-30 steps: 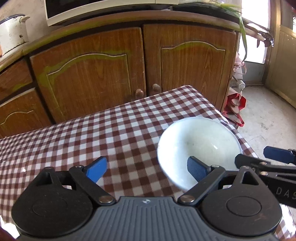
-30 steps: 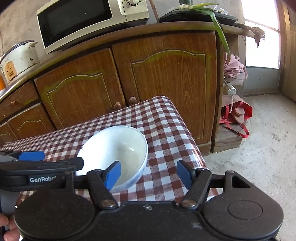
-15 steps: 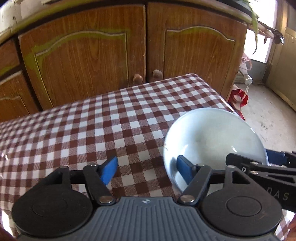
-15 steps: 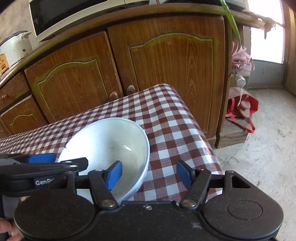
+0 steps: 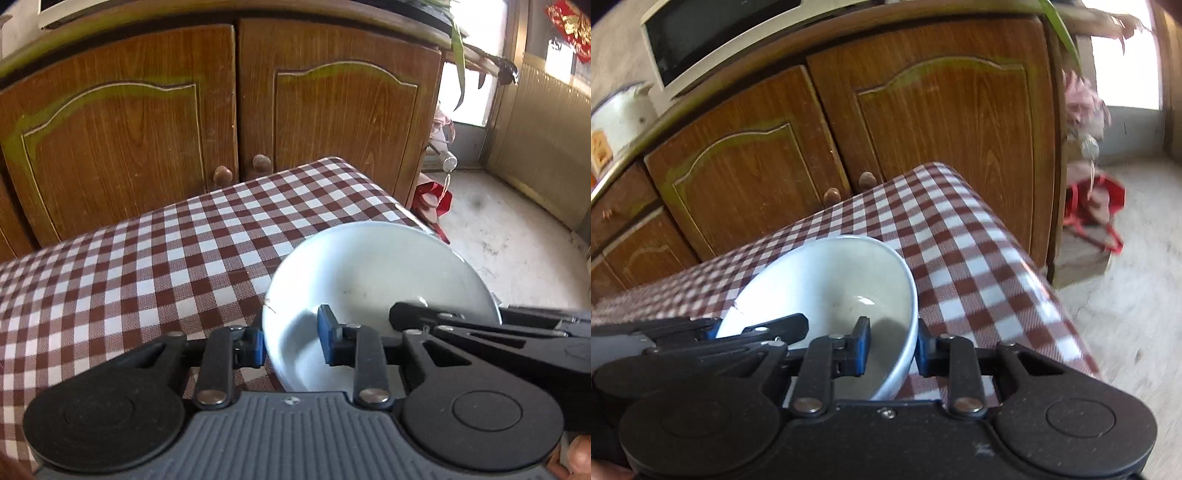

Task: Organize plates and bowls

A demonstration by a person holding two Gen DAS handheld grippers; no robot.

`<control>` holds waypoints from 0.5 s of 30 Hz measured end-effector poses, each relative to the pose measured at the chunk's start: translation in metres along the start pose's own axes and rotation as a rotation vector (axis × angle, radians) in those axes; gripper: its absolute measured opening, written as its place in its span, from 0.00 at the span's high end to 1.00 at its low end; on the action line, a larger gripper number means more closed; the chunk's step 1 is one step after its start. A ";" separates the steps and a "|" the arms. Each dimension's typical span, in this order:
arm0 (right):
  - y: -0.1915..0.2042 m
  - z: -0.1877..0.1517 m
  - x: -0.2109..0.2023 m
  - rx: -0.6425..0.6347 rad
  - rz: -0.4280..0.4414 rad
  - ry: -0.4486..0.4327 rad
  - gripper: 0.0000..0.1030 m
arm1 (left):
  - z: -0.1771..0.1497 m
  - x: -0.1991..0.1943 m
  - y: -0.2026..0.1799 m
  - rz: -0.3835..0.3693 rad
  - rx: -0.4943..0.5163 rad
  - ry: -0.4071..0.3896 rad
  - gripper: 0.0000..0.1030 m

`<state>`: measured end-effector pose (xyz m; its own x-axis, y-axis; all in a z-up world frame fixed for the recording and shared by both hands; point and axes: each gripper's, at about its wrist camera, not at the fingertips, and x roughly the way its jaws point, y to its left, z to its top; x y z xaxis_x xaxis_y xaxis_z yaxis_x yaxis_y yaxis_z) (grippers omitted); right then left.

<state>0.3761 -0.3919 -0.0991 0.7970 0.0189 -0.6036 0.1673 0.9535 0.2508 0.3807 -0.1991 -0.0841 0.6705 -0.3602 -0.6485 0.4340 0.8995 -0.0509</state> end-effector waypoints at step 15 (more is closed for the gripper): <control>0.017 -0.019 -0.059 -0.018 0.003 -0.031 0.69 | -0.015 -0.065 -0.011 0.020 0.021 -0.025 0.73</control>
<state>0.3207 -0.3709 -0.0739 0.8154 0.0126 -0.5787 0.1547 0.9586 0.2389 0.3231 -0.1822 -0.0531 0.6936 -0.3489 -0.6303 0.4328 0.9012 -0.0226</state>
